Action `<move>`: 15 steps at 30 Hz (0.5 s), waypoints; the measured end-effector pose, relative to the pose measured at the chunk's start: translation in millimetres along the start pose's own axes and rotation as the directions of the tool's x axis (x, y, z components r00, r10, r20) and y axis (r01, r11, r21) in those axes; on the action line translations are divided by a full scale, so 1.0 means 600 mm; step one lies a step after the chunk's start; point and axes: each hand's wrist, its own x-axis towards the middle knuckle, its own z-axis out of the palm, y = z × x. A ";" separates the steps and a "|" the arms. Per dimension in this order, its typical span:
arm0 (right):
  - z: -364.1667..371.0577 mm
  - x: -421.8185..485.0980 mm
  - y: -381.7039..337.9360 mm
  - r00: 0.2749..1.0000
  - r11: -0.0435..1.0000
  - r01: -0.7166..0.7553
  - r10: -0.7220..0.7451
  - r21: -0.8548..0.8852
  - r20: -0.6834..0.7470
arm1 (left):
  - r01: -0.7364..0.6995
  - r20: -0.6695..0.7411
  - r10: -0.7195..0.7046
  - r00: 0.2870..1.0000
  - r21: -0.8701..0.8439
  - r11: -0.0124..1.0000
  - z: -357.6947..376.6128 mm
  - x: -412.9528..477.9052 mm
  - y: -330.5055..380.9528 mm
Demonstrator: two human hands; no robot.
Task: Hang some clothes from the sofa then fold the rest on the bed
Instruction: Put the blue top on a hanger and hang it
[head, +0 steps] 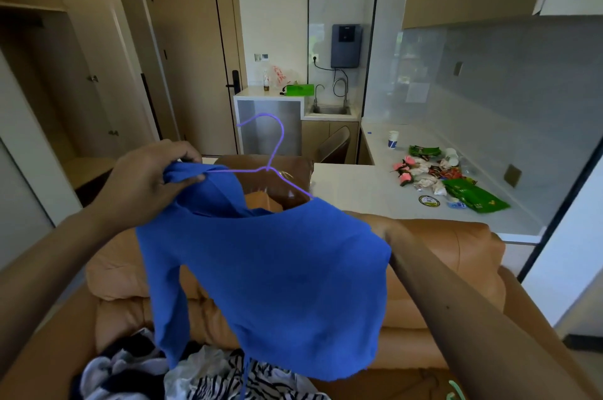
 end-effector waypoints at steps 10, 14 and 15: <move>-0.092 -0.023 -0.045 0.869 0.804 0.493 -0.438 0.332 -0.229 | 0.097 0.106 -0.095 0.990 -0.012 0.995 -0.012 -0.026 -0.050; -0.111 -0.034 -0.062 0.724 0.743 0.653 -0.556 0.148 -0.409 | 0.132 0.004 -0.132 0.991 -0.051 0.990 -0.023 -0.014 -0.053; -0.111 -0.038 -0.065 0.700 0.726 0.674 -0.569 0.138 -0.431 | 0.120 -0.002 -0.120 0.993 -0.045 0.992 -0.027 -0.009 -0.051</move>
